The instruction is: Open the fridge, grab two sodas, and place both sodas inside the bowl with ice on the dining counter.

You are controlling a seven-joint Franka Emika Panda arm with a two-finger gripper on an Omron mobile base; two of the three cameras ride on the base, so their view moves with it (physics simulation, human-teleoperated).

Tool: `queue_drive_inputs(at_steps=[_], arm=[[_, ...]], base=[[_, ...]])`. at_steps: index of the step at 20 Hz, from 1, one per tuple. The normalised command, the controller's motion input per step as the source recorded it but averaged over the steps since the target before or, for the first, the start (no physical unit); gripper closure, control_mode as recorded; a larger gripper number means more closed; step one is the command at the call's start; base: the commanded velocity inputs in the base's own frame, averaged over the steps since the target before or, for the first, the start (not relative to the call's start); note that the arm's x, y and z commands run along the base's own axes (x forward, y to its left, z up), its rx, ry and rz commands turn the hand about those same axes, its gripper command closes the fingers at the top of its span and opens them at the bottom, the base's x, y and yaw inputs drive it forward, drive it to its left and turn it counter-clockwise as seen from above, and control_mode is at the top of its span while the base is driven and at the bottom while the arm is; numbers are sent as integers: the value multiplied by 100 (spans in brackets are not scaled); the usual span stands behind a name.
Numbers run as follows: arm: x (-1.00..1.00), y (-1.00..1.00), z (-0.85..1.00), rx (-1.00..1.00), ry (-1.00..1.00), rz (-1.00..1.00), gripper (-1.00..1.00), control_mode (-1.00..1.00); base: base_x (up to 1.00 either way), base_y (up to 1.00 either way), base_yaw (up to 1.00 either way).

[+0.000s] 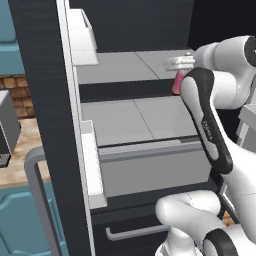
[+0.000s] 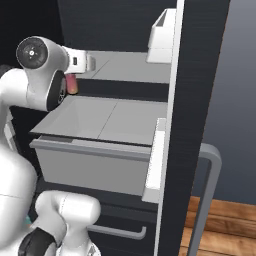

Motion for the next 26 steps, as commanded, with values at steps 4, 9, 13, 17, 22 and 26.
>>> queue_drive_inputs(at_steps=[4, 9, 13, 17, 22, 26], arm=[[-100, -18, 2, 2, -5, 0, 100, -100], [-100, -2, 0, 0, -2, 0, 100, -100], [-50, 0, 0, 0, 0, 0, 100, 100], [0, 0, 0, 0, 0, 0, 100, 100], [0, 0, 0, 0, 0, 0, 100, 100], [0, 0, 0, 0, 0, 0, 100, 100]], base=[[0, 0, 0], [0, 0, 0], [-50, 0, 0], [-100, 0, 0], [-100, 0, -3], [-100, 0, -19]])
